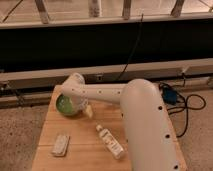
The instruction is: Drag the ceramic bowl in a circle
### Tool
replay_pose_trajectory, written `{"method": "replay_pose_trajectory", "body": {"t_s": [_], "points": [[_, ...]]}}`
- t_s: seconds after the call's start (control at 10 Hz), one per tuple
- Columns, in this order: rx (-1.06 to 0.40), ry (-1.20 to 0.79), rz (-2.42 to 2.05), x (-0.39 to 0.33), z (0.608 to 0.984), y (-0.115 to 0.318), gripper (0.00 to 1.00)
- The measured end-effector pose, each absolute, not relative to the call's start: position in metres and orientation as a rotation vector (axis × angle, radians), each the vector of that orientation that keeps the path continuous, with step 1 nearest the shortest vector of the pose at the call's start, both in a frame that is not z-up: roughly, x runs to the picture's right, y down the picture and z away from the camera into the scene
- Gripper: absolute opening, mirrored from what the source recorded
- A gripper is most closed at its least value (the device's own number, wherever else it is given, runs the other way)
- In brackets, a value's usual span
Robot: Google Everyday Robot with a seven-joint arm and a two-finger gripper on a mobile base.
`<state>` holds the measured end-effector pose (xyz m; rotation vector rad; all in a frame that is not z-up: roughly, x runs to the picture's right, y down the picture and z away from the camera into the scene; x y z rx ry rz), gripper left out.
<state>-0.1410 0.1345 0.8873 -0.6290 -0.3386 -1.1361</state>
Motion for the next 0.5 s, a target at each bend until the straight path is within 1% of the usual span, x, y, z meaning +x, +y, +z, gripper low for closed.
{"method": "replay_pose_trajectory", "body": {"t_s": [0.1, 0.2, 0.4, 0.5], "points": [[-0.632, -0.339, -1.141, -0.1422, 0.8875, 0.1357, 0.51], [-0.632, -0.339, -1.146, -0.1438, 0.8875, 0.1359, 0.38], [-0.637, -0.337, -1.146, -0.1418, 0.888, 0.1361, 0.18], [-0.64, -0.335, -1.158, -0.1434, 0.8871, 0.1364, 0.07]]}}
